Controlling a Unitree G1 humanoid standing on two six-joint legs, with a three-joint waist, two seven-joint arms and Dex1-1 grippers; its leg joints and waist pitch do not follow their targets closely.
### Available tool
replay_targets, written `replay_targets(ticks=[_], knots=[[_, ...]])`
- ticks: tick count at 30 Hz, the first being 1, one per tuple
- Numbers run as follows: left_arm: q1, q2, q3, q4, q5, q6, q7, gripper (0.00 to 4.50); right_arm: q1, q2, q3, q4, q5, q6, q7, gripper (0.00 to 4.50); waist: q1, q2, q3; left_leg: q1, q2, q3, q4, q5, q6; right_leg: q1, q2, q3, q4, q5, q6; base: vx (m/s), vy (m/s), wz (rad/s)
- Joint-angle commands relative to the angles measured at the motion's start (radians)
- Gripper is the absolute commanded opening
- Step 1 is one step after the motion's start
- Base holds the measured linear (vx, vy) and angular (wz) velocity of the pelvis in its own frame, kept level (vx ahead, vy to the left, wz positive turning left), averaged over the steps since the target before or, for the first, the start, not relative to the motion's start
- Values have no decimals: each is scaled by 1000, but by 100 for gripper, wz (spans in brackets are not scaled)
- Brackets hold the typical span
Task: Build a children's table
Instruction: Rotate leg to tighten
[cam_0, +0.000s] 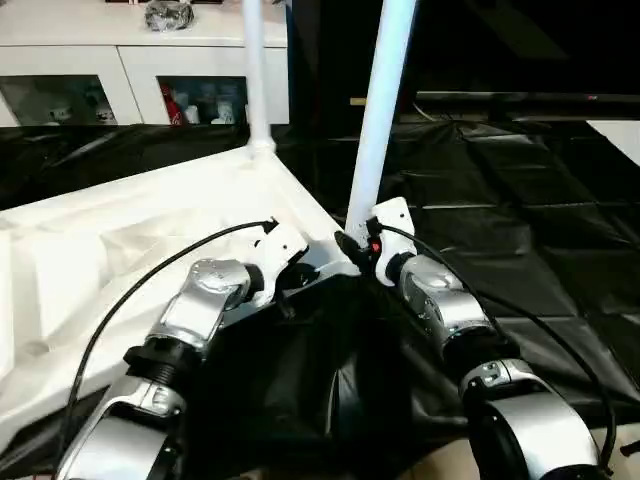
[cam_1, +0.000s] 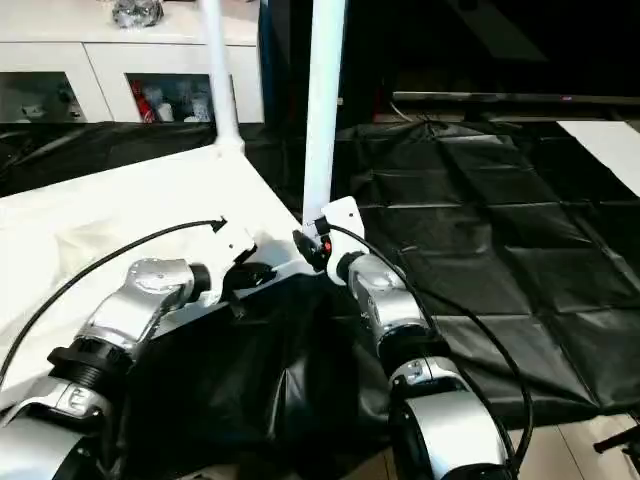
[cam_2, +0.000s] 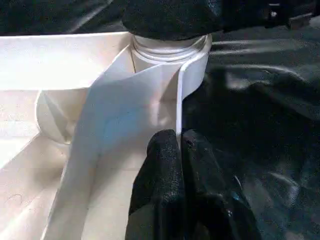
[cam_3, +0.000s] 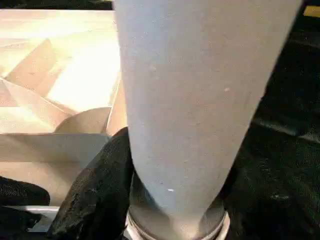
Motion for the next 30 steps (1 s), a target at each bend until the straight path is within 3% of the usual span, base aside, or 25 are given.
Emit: replay_targets(ticks=[1,5,6,9,13,18,22,27,30], knots=[[-44,-65,-25,-6,1,-19,65,0,31,126,132,62,-19,23,134,287,1,3,-47,-7,50,-22,-64,-171,37,40,-106,73,-88,-249,-147,0,0,0],[-8,-17,-30,-41,-18,-70,-35,0,46,89,118,39,3,6,242,334,-1,7,-46,-10,52,-22,-65,-174,46,42,-106,73,-88,-235,-154,0,0,0],[3,3,-30,-52,-26,-78,-66,0,54,67,131,22,3,3,291,343,-2,15,-45,-9,53,-23,-66,-182,48,42,-106,72,-87,-227,-158,0,0,0],[16,33,-31,-66,-38,-87,-110,0,66,32,154,0,-4,-8,355,372,-8,10,-48,-10,51,-21,-63,-166,56,45,-103,72,-82,-179,-176,0,0,0],[50,109,-30,-104,-72,-111,-247,0,86,-59,164,-66,19,13,546,408,-6,13,-48,-13,55,-18,-60,-141,79,48,-99,70,-76,-128,-193,0,0,0],[74,161,-33,-136,-104,-119,-356,0,97,-130,175,-107,20,30,674,441,6,16,-47,-9,58,-17,-59,-149,78,46,-101,69,-76,-146,-206,0,0,0],[101,203,-33,-173,-144,-116,-446,0,122,-207,214,-183,37,91,824,441,12,14,-47,-8,60,-17,-60,-148,77,47,-100,70,-72,-130,-206,0,0,0],[110,219,-32,-181,-152,-112,-468,0,140,-241,240,-219,33,109,890,441,16,12,-47,-8,57,-17,-58,-134,74,48,-100,69,-71,-117,-207,0,0,0],[122,240,-34,-193,-159,-105,-504,0,155,-273,266,-240,13,106,930,407,19,11,-46,-8,56,-16,-57,-134,75,48,-101,69,-75,-148,-195,0,0,0]])
